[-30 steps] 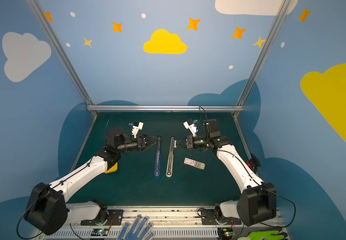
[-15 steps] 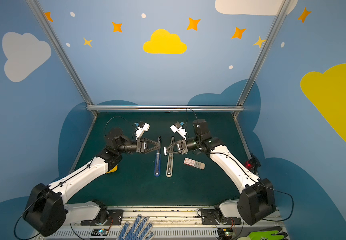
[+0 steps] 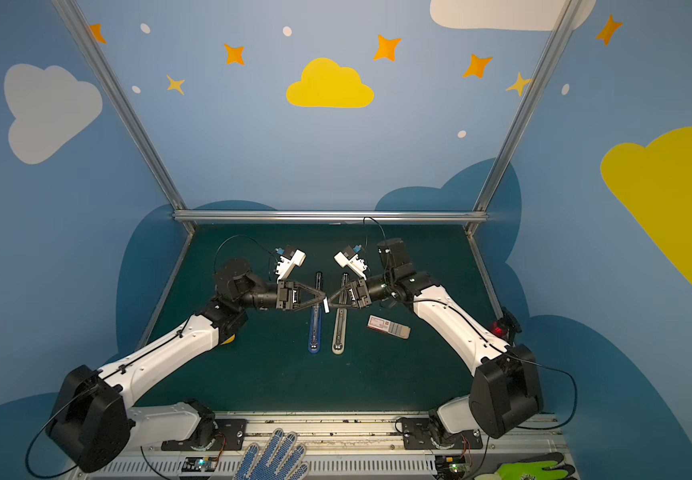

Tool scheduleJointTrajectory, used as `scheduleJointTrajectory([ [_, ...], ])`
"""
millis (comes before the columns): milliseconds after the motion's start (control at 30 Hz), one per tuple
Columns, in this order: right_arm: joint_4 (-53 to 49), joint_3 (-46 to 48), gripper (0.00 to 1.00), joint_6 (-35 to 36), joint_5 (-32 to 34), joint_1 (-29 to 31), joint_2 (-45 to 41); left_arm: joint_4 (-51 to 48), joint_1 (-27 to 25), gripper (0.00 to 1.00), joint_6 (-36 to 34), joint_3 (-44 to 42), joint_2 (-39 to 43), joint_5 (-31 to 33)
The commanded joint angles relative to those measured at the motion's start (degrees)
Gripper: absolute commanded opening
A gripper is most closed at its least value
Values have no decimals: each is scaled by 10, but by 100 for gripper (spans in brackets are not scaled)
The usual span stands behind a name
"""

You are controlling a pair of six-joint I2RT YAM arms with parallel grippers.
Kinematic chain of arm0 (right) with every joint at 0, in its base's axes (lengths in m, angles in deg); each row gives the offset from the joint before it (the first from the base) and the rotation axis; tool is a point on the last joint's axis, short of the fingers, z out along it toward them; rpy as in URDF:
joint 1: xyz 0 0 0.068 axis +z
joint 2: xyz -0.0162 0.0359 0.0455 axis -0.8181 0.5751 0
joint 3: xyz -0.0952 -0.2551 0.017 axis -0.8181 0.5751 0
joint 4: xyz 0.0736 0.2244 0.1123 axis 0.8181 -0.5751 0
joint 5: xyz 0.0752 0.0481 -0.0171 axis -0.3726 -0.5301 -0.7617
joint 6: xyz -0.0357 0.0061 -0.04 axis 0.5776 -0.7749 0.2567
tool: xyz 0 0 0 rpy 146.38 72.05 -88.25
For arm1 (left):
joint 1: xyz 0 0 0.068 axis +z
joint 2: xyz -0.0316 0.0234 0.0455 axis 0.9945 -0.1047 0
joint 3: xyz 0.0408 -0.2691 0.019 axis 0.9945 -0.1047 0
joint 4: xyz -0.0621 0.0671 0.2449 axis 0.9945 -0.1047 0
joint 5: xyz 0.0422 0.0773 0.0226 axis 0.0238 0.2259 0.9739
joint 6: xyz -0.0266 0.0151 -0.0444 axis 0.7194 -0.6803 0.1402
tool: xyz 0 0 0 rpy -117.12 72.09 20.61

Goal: Load the staples into the stapler

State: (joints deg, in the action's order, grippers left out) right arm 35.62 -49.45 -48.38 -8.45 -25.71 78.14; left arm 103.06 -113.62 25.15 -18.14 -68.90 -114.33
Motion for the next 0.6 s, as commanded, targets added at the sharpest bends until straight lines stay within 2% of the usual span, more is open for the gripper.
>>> scheduleJointTrajectory([
  [0, -4, -22, 0, 5, -13, 4, 4, 3, -3, 39, -12, 11, -2, -2],
  [567, -10, -25, 0, 7, -12, 6, 15, 15, -3, 18, -8, 16, 0, -1],
])
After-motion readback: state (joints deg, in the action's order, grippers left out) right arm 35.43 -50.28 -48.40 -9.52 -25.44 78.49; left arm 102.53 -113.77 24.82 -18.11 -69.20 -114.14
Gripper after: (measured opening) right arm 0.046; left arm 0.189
